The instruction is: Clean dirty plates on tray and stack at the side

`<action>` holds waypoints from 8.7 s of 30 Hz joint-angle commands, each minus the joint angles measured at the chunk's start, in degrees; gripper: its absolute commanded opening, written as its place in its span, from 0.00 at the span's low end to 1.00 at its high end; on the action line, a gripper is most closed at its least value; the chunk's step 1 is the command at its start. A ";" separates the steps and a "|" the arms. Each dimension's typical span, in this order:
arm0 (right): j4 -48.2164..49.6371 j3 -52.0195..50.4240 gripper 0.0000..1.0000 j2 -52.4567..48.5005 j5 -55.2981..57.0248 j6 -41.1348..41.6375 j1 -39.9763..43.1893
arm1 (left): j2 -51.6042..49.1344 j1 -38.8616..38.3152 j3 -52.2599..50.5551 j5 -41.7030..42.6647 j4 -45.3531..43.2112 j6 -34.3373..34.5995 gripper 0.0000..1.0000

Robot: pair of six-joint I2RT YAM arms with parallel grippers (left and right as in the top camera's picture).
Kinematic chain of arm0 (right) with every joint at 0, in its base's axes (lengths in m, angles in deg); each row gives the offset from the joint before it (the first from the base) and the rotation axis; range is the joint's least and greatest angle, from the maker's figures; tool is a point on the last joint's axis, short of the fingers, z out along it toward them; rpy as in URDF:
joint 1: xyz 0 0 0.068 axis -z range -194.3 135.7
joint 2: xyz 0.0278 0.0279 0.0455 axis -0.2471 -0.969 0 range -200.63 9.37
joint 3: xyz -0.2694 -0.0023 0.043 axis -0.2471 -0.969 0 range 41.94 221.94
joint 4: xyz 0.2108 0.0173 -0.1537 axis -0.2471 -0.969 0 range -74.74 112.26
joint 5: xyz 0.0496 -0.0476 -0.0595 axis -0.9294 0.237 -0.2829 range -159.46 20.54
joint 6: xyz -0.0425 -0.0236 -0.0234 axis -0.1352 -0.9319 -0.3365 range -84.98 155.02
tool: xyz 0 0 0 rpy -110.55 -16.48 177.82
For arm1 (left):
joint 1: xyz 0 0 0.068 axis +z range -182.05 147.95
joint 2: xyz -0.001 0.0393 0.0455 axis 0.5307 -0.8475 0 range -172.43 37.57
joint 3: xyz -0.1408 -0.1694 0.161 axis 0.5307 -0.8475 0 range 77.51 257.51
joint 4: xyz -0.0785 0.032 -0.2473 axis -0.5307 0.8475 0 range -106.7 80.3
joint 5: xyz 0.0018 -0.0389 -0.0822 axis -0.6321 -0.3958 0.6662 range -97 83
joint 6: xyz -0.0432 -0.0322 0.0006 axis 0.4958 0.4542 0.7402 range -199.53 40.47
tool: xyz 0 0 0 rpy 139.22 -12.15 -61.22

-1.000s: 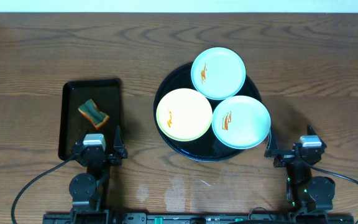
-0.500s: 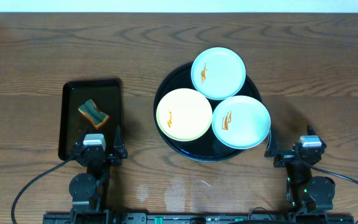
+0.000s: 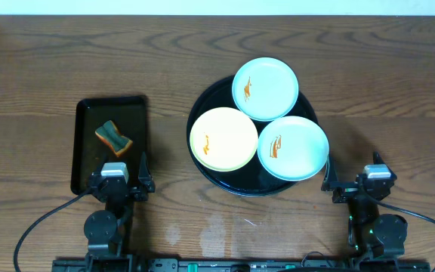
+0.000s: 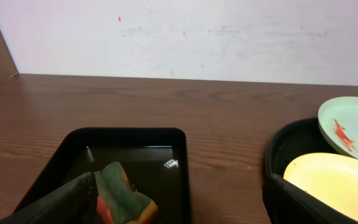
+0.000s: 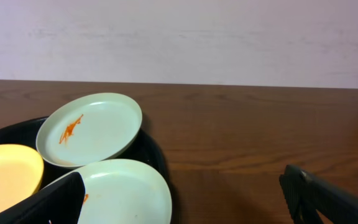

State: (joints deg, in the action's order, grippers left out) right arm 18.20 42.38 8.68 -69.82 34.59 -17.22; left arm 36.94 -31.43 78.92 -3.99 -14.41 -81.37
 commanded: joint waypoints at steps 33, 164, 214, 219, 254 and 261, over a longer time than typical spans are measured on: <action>-0.24 -0.13 0.99 0.37 0.11 0.81 0.63 | 0.20 -0.33 -1.05 6.08 -29.22 -13.18 0.85; -0.24 -0.13 0.99 0.37 0.11 0.81 0.63 | -113.00 14.08 69.94 3.80 40.02 28.02 0.40; -0.24 -0.13 0.99 0.37 0.11 0.81 0.63 | -105.46 17.64 71.65 8.13 48.48 26.97 0.73; -0.24 -0.13 0.99 0.37 0.11 0.81 0.63 | -105.74 17.62 71.56 7.78 47.10 26.97 0.73; -0.24 -0.13 0.99 0.37 0.11 0.81 0.63 | -107.25 17.57 64.28 6.40 37.66 29.11 0.53; -0.24 -0.13 0.99 0.37 0.11 0.81 0.63 | -107.23 17.57 64.43 6.43 37.27 29.14 0.33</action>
State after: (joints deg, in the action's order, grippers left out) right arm 18.20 42.38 8.68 -69.82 34.59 -17.22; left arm -69.37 -14.01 143.57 3.16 22.81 -52.26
